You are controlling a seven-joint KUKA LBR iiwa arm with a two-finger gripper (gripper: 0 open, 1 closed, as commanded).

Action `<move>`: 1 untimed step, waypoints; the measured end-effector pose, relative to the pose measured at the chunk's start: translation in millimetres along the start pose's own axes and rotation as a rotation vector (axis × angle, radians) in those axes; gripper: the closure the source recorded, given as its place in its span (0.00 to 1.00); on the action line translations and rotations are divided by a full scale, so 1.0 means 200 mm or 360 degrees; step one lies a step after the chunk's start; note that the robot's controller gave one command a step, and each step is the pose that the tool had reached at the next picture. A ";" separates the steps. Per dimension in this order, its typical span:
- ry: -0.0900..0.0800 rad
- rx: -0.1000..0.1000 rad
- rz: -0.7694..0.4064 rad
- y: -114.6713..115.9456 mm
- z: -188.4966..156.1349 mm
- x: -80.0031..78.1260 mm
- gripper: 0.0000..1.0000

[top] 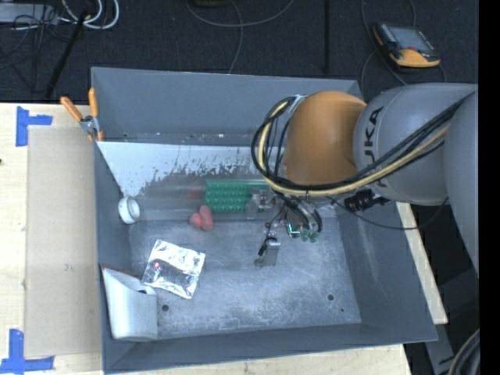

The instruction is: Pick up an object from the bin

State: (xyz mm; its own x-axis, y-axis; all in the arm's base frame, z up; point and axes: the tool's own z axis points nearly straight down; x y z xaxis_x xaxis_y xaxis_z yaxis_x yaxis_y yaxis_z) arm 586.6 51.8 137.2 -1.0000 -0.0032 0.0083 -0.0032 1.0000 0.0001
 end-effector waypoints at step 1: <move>-0.0009 -0.0005 -0.0123 0.49 0.19 0.04 0.00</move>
Offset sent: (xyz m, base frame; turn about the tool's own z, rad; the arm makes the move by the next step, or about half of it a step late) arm -0.0073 0.0930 -0.0364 -0.0698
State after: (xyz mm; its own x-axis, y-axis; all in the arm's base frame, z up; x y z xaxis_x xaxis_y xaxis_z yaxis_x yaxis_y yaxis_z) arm 578.1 150.4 99.5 -0.9967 -0.0807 0.0025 -0.0806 0.9967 0.0036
